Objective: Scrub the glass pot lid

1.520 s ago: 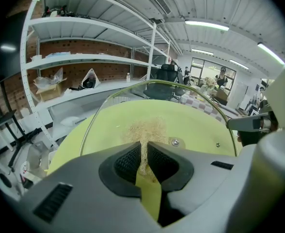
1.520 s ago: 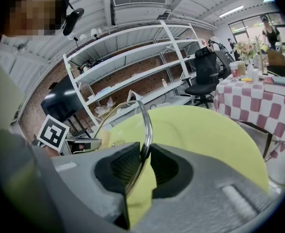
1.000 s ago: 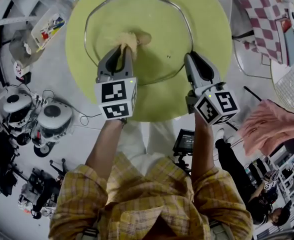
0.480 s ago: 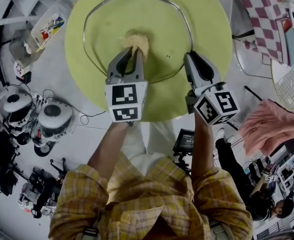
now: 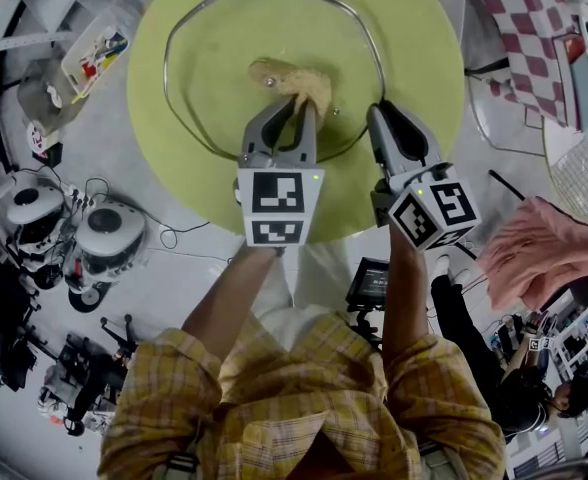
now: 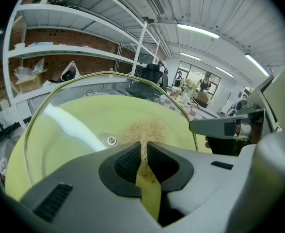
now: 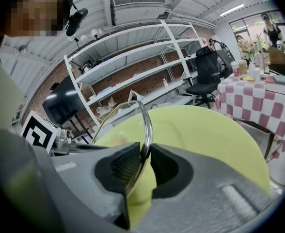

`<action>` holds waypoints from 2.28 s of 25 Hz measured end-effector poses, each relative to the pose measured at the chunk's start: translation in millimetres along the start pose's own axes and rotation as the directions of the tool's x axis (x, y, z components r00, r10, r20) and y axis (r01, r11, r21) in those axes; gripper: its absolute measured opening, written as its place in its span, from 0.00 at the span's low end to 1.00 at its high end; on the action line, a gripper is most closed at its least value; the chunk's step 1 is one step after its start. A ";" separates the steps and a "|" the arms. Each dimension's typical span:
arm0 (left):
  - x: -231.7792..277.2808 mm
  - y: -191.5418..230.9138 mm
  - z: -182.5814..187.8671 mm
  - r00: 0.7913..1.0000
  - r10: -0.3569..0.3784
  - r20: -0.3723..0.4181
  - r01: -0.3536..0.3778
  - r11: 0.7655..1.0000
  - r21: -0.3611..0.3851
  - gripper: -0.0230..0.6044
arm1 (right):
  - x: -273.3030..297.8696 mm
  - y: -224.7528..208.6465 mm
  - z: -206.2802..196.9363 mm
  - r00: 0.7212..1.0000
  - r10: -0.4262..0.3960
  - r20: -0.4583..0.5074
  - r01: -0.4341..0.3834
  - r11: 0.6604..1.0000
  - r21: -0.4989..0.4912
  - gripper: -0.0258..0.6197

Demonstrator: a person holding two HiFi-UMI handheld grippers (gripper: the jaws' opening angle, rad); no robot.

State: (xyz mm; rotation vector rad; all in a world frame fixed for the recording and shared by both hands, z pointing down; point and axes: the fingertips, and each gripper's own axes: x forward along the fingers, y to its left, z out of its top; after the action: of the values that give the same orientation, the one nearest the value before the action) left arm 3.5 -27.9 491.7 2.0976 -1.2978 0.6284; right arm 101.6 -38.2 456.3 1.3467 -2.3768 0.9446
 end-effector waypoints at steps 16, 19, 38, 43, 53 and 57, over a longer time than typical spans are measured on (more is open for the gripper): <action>2.8 -37.6 2.8 0.995 -0.097 0.007 0.097 0.995 0.005 0.11 | 0.2 3.0 0.7 1.000 -0.005 0.003 0.005 1.000 0.005 0.14; 3.1 -42.1 1.8 0.995 -0.104 0.006 0.104 0.995 0.004 0.11 | -0.3 2.5 0.0 1.000 -0.008 0.000 0.008 1.000 0.003 0.14; 0.4 -47.9 0.6 0.991 -0.131 0.006 0.131 0.991 0.015 0.11 | -0.2 4.1 0.3 1.000 -0.006 0.000 0.006 1.000 0.000 0.14; -0.7 -44.4 -4.4 0.991 -0.133 -0.007 0.133 0.991 0.008 0.11 | -0.3 3.8 -0.8 1.000 -0.008 -0.008 0.008 1.000 -0.008 0.14; -2.5 -25.6 -8.4 0.994 -0.105 -0.012 0.105 0.994 -0.021 0.11 | 0.6 3.0 0.2 1.000 -0.016 -0.015 0.016 1.000 -0.019 0.14; -2.4 -21.1 -9.5 0.995 -0.095 -0.015 0.095 0.995 -0.016 0.11 | 0.5 1.4 0.6 1.000 -0.024 -0.013 0.024 1.000 -0.020 0.14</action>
State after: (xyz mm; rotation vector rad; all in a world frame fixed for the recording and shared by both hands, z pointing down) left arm 20.8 -12.4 492.1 2.1233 -1.1831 0.5912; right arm 100.3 -38.4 455.4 1.3545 -2.3484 0.9181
